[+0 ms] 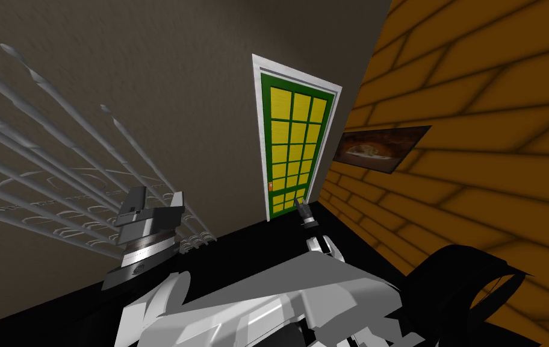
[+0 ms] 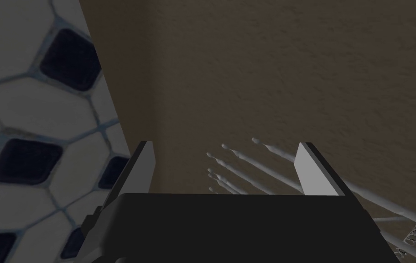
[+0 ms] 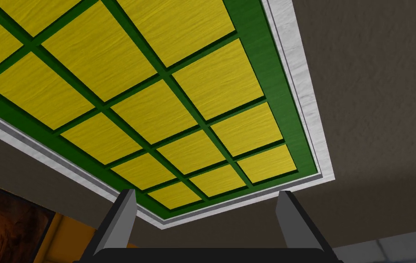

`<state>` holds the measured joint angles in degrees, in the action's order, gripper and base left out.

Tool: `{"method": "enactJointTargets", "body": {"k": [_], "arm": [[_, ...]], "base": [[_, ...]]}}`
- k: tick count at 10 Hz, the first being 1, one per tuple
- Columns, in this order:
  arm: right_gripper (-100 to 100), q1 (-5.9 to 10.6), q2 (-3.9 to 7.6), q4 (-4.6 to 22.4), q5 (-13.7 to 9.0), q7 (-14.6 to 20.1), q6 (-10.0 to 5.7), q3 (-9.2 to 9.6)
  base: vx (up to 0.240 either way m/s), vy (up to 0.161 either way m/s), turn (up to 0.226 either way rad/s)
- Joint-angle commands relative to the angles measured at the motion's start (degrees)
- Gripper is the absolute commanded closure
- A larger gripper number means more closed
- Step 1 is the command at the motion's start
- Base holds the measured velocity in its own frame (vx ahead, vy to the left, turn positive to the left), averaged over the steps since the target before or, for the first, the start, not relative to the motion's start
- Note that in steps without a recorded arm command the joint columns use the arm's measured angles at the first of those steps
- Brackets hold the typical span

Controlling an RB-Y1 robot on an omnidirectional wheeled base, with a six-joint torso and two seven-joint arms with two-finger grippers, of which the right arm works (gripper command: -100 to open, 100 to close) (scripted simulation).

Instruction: Pull the door open

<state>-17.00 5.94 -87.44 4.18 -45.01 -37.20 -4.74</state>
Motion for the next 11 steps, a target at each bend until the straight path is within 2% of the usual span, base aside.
{"method": "enactJointTargets", "body": {"k": [1, 6, 7, 11], "arm": [[-100, 0.55, 0.27, 2.49, 0.16, -2.10, -0.78, -0.32], [-100, 1.78, 0.42, 9.19, 0.86, -8.23, -2.76, -0.89], [-100, 1.78, 0.42, 9.19, 0.86, -8.23, -2.76, -0.89], [-100, 2.71, 0.49, 14.29, 1.39, -12.90, -4.26, -1.33]], "base": [[0.116, 0.039, 0.084], [0.119, 0.030, 0.070], [0.067, 0.023, 0.028], [0.087, 0.024, 0.067]]}}
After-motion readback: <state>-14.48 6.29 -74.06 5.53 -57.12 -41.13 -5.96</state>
